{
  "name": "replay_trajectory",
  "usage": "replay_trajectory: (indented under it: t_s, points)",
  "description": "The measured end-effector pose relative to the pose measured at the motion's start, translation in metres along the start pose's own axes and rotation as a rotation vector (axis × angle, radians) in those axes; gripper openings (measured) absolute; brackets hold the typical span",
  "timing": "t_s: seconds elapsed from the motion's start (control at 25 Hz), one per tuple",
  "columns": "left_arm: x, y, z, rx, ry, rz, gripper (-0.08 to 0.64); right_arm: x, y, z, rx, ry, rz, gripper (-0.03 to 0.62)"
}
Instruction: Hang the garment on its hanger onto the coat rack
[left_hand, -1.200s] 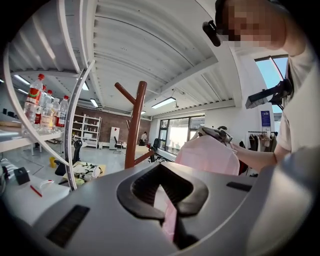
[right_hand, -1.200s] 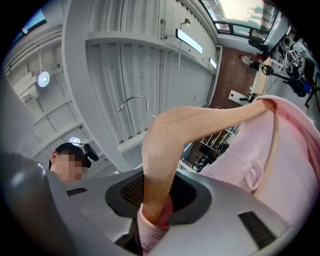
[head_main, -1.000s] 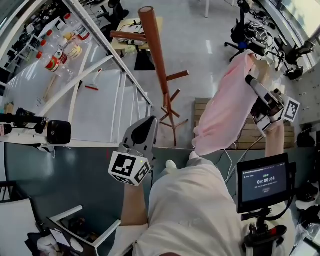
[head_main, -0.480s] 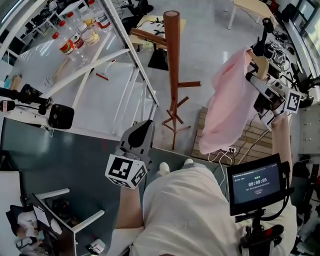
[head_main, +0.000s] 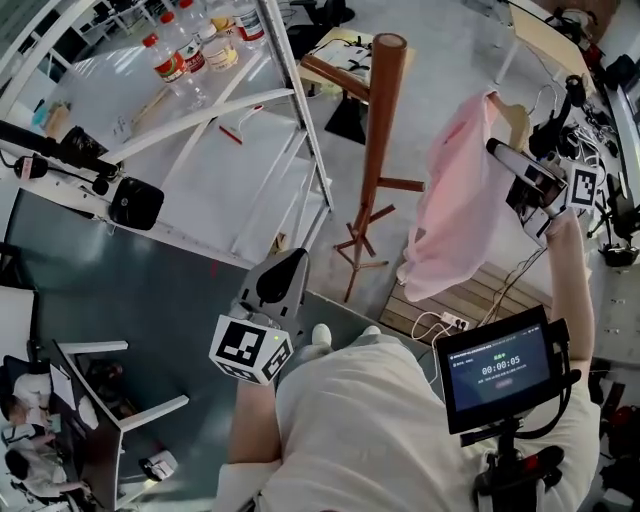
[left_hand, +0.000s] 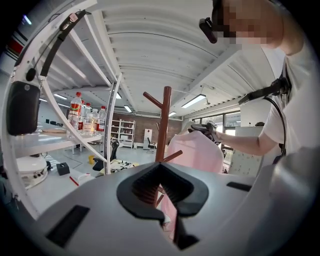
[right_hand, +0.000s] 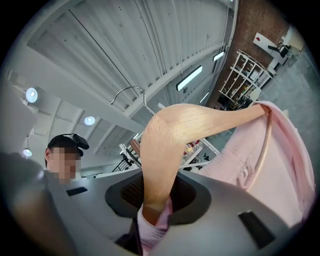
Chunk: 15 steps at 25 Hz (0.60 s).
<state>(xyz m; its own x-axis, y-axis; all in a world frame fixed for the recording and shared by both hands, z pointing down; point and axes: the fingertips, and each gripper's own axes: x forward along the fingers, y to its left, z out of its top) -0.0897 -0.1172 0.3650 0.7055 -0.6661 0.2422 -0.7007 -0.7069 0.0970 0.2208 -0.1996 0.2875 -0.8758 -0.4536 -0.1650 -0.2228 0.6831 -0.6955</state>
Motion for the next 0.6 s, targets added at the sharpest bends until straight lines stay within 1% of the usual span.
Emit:
replay_trajectory:
  t_s: [0.36, 0.6]
  points:
    - [0.01, -0.014, 0.009, -0.002, 0.0, 0.027, 0.006, 0.044, -0.036, -0.001, 0.03, 0.112, 0.065, 0.107]
    - [0.022, -0.02, 0.024, 0.024, -0.005, 0.037, 0.006, 0.072, -0.056, -0.012, 0.058, 0.205, 0.098, 0.107]
